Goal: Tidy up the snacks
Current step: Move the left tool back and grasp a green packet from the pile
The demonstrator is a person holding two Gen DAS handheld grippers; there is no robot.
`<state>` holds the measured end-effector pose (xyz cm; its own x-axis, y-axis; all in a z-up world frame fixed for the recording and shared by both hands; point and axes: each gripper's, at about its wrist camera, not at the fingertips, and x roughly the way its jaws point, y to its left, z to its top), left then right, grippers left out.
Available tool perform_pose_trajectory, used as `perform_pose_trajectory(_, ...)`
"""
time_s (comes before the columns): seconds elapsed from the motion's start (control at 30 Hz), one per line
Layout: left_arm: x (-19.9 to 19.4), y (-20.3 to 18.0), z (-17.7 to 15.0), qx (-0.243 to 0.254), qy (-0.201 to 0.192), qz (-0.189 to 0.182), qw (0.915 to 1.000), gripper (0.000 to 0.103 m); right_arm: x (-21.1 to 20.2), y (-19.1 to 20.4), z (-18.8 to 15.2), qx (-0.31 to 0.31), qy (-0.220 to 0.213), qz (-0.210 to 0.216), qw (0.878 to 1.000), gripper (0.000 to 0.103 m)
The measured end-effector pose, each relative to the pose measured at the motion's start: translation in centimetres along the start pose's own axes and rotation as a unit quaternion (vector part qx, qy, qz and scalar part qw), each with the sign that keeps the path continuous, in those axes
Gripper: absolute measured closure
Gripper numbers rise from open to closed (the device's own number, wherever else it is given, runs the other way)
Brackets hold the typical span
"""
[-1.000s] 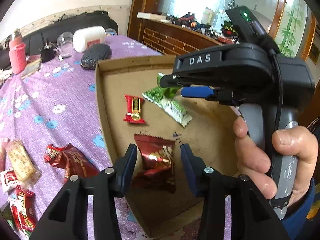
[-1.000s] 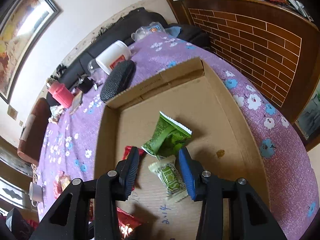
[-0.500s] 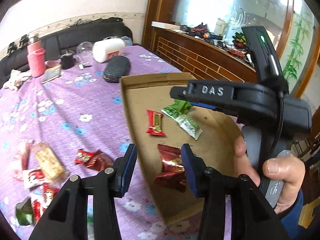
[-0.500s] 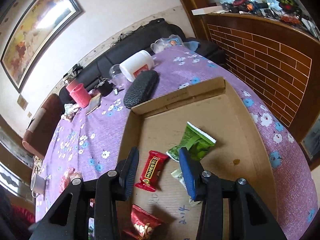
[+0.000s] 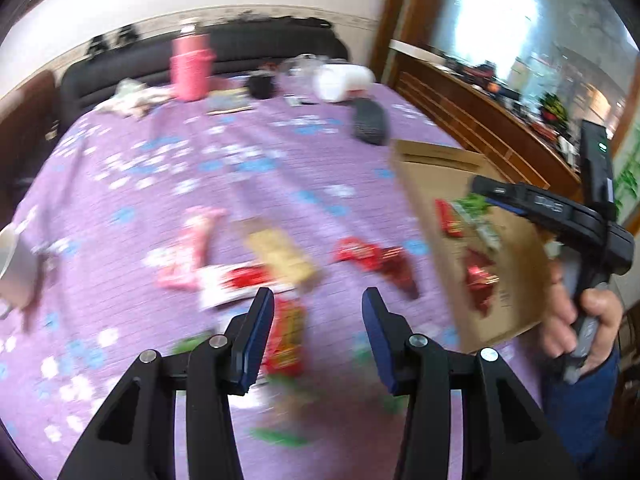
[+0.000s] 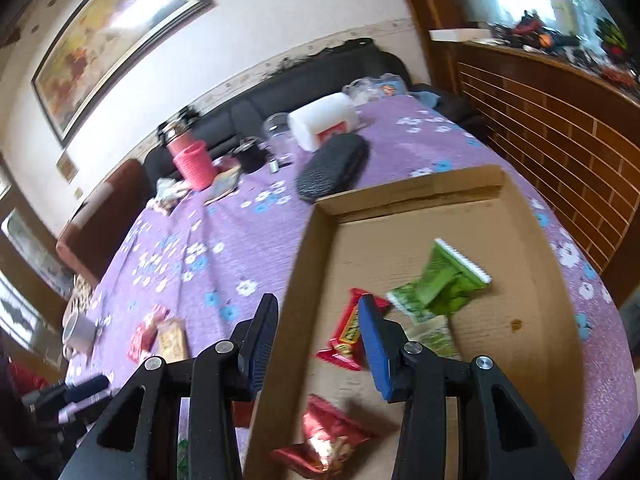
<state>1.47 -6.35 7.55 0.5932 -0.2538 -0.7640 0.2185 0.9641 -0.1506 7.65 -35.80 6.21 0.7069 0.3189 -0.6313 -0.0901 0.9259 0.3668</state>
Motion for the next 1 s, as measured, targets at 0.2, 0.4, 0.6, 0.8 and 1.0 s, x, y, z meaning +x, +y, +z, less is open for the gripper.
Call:
perform_pose_trajectory(0.2,-1.1,4.9,-2.6,0.007,0.012,0.031,0.9994,0.052,0.7,2.8,-1.1,-0.045,0.024,0.057,0.997,0.059)
perform_pose_trajectory(0.4,1.2,5.9,-3.7,0.01,0.037,0.03,0.9988,0.052,1.6,5.1,-2.3,-0.087,0.044,0.07,0.993,0.059)
perform_pose_trajectory(0.6,3.1,7.1,-4.0,-0.013,0.04,0.034,0.9985,0.056,2.3,5.3,-2.5,-0.09,0.056,0.073,0.992,0.058)
perform_pose_trajectory(0.8,3.4,8.3,-3.7,-0.04,0.015,0.025,0.9988,0.068,3.4,7.5,-3.6,-0.135,0.075,0.066,0.986,0.059)
perform_pose_trajectory(1.0,2.8,7.9,-3.5,-0.033,-0.004,0.033,0.9989,0.068,5.8,10.5,-6.2,-0.219,0.095,-0.039,0.97,0.059)
